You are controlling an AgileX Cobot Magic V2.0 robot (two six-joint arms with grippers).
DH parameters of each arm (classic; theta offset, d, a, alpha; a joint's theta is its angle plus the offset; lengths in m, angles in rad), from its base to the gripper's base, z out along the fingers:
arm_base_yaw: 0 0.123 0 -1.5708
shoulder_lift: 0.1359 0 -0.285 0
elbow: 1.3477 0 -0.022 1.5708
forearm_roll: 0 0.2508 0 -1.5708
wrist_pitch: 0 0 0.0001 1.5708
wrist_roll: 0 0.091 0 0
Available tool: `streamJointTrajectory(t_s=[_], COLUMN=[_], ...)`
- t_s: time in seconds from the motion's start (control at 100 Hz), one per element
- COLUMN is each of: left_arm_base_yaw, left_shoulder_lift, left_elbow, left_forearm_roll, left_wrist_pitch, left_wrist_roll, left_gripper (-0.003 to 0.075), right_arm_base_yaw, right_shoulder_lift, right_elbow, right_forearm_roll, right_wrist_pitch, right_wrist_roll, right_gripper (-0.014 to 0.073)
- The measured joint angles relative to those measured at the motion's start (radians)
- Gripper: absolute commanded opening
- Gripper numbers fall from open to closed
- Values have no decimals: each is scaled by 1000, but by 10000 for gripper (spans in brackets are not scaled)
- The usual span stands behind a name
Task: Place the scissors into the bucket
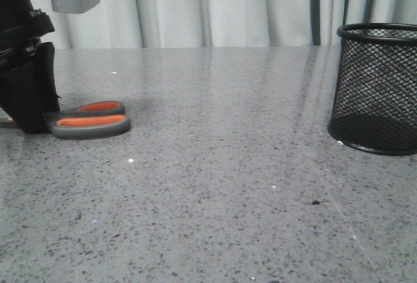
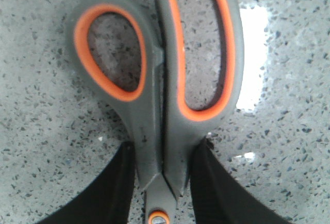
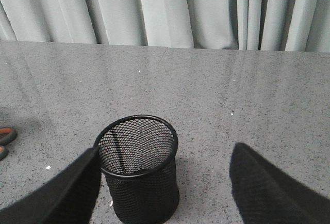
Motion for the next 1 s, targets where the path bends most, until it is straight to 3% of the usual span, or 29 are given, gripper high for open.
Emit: streamJointTrajectory(t_s=[0.32, 0.45, 0.56, 0.77, 1.0], left_arm_base_yaw=[0, 0, -14, -197, -439], left_shoulder_lift=[-90, -186, -284, -437, -476], left_elbow=[0, 0, 0, 0, 0], left_forearm_roll=[-46, -102, -158, -183, -197], left_wrist_pitch=[-42, -83, -132, -287, -440], left_wrist_roll=[0, 0, 0, 0, 0], left_gripper=[62, 62, 63, 63, 62], right_arm_base_yaw=[0, 14, 57, 156, 226], right_shoulder_lift=[0, 0, 9, 115, 299], right_elbow=[0, -13, -47, -128, -230], right_forearm_roll=[27, 125, 293, 656, 746], right_wrist_pitch=[4, 4, 4, -27, -22], right_wrist_roll=[0, -14, -142, -371, -406], right_gripper=[475, 475, 475, 476, 476])
